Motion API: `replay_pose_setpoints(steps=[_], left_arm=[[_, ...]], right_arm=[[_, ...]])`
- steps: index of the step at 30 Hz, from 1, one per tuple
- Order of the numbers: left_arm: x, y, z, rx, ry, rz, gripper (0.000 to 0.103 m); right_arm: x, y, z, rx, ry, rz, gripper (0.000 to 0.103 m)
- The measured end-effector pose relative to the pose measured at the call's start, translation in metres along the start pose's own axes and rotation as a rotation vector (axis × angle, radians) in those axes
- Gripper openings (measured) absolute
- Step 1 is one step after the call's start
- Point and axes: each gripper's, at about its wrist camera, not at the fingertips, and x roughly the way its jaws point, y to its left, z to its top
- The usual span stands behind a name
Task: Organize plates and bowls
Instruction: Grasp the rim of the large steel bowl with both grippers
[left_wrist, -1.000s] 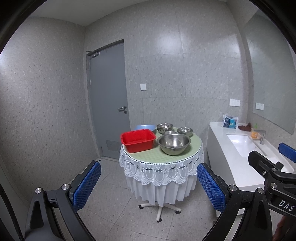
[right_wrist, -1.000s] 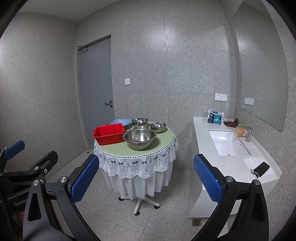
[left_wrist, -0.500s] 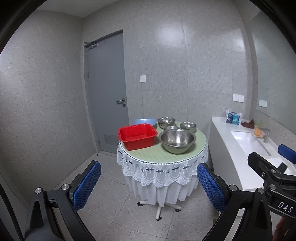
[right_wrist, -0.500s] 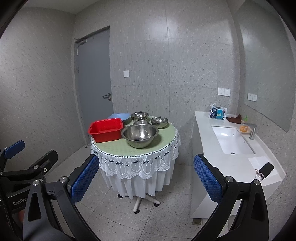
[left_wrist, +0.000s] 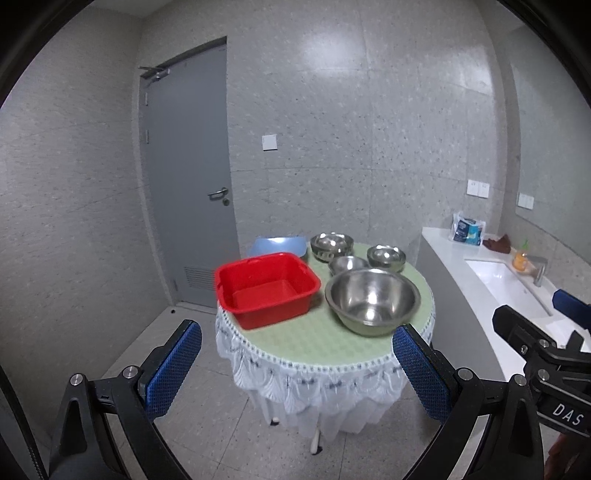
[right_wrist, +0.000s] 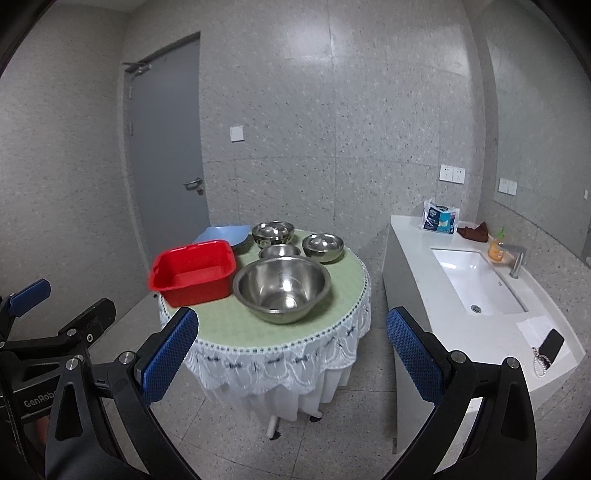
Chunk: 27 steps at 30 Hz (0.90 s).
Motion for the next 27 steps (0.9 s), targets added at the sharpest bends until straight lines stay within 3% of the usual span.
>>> replay_pose_setpoints(steps=[10,17,21,27], left_arm=[[0.122,0.026,0.043,-0.03,0.098,-0.045,0.102],[0.219,0.007,0.06,-0.076,0.242,-0.035,0.102],[0.287,-0.016,0.071,-0.061,0.334,0.004,0.102],[0.36,-0.033,0.075,-0.084,0.466,0.049,0.102]], right_arm=[[0.088,0.009,0.022,0.009,0.075,-0.028,0.103],[0.175,-0.015,0.027,0.008,0.185,0.001,0.103],[0.233,-0.034,0.026,-0.019,0.262,0.013,0.103],[0.311,-0.068,0.024,-0.034,0.394,0.019,0.103]])
